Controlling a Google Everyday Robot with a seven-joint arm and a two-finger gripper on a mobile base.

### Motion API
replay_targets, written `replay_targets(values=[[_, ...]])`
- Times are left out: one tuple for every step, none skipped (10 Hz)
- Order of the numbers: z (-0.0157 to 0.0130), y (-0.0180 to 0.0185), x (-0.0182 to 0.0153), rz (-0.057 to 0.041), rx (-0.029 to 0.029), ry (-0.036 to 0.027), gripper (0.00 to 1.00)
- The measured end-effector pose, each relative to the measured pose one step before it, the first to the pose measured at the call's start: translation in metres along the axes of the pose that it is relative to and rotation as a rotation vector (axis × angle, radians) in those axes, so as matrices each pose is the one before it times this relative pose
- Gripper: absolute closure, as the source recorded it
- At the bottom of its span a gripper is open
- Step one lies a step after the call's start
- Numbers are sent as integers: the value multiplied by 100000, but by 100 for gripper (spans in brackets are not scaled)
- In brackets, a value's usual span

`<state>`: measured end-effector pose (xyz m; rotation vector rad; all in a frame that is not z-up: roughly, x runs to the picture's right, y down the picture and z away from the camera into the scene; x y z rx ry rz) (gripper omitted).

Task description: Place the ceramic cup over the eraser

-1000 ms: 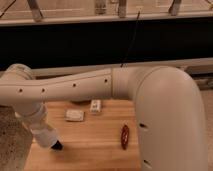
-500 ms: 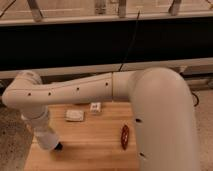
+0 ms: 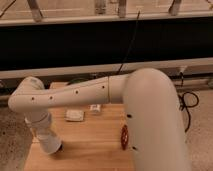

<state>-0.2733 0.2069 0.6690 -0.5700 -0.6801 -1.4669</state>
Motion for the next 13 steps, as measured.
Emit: replay_targets(values=[[316,138,157,373,-362,-84,76],[349,236,204,490,-513,-211,66],[248,-42,22,-102,-445,-232,56],[303,76,4,-217,-1305,-282,45],[159,120,40,30,-931,-192,34],[88,123,57,146,-539,-131,26],[41,81,40,149,-242,-51,20],[30,27,-39,202,-1,-228,20],[-45,142,51,578,116,-166,20],[-451,58,248,613,491,559,20],[-611,-94,35,7,341,233,20],[-687,-30,-9,-104,-13,136,20],[-336,84,99,183,-145,45,20]])
